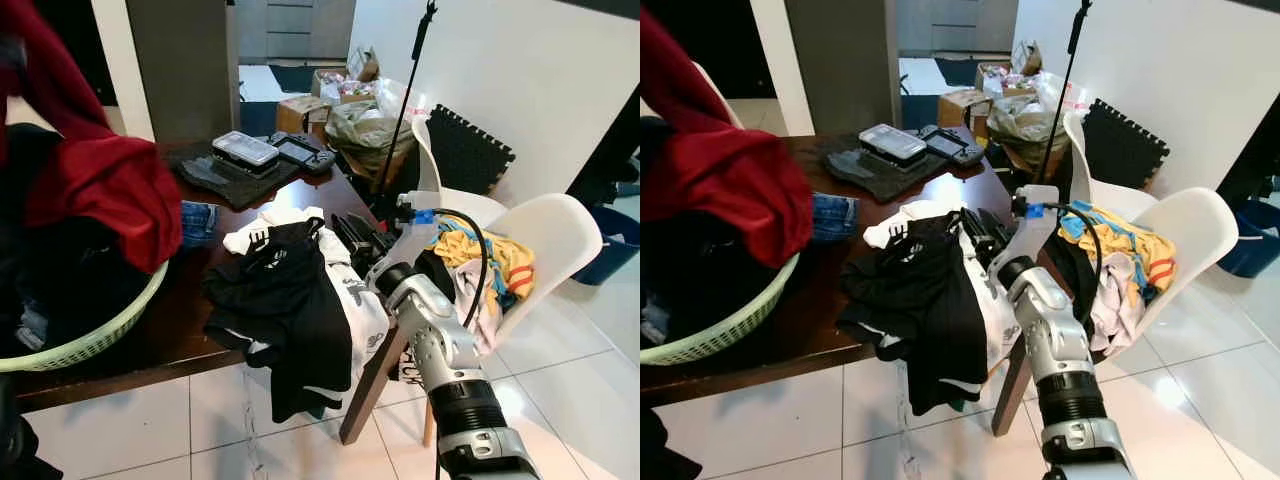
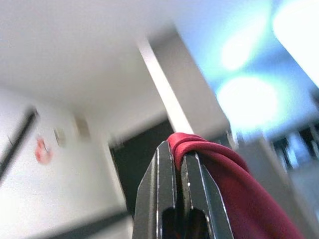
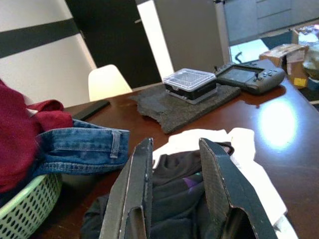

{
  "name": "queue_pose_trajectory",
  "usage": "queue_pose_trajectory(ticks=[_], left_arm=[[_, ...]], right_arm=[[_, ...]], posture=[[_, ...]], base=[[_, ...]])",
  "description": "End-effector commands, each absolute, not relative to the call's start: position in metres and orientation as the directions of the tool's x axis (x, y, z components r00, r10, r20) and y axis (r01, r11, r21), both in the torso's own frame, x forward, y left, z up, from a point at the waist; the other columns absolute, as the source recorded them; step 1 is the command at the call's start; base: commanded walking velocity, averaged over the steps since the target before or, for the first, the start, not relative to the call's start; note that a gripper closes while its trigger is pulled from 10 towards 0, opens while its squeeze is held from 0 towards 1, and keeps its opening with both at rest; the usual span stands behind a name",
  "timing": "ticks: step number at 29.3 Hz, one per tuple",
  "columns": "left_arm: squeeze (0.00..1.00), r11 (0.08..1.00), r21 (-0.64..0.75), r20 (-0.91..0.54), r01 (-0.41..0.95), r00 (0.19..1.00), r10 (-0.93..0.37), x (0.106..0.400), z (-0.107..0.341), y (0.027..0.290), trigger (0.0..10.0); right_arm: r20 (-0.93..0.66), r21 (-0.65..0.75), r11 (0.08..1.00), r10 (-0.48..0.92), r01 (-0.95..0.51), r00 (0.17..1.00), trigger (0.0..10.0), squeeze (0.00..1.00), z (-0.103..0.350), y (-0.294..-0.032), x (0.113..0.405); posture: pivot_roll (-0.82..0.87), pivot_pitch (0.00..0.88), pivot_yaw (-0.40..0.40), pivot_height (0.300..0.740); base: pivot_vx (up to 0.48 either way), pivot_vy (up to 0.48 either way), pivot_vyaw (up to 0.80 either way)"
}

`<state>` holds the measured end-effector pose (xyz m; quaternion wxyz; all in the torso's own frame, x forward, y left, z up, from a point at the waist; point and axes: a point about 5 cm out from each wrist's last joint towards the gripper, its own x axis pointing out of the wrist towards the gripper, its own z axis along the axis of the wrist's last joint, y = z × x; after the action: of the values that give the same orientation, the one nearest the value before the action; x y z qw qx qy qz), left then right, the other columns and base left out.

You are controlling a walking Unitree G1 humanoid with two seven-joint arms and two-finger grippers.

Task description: Hang hanger

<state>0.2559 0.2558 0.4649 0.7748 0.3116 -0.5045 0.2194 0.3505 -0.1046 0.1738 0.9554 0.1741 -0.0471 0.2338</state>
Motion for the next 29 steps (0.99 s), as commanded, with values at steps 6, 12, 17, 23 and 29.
queue_pose_trajectory(ticks=[6,12,17,23,29], left_arm=[[0.00,0.799,0.235,0.955,-0.554,0.285,-0.083,0.248,0.481,0.228,0.0],[0.00,0.890,0.369,0.906,-0.269,0.319,-0.279,0.262,0.472,0.184,0.0],[0.00,0.901,0.369,0.898,-0.228,0.338,-0.282,0.267,0.467,0.180,0.0],[0.00,0.925,0.329,0.909,-0.189,0.330,-0.256,0.271,0.466,0.178,0.0],[0.00,0.933,0.327,0.908,-0.151,0.325,-0.265,0.274,0.468,0.176,0.0]], right_arm=[[0.168,0.314,0.840,0.410,-0.443,0.896,10.0,0.00,0.174,-0.107,0.353],[0.169,0.319,0.848,0.389,-0.423,0.906,10.0,0.00,0.175,-0.110,0.355],[0.156,0.331,0.851,0.376,-0.407,0.914,10.0,0.00,0.173,-0.113,0.356],[0.140,0.344,0.863,0.342,-0.370,0.929,10.0,0.00,0.173,-0.120,0.359],[0.132,0.345,0.882,0.292,-0.320,0.947,10.0,0.00,0.172,-0.126,0.361]], posture=[[0.08,0.000,-0.064,0.740],[0.08,0.000,-0.062,0.740],[0.08,0.000,-0.062,0.740],[0.07,0.000,-0.062,0.740],[0.07,0.000,-0.056,0.740]], base=[[0.000,0.000,0.00],[0.000,0.000,0.00],[0.000,0.000,-0.29],[0.000,0.000,-0.80],[0.000,0.000,-0.80]])
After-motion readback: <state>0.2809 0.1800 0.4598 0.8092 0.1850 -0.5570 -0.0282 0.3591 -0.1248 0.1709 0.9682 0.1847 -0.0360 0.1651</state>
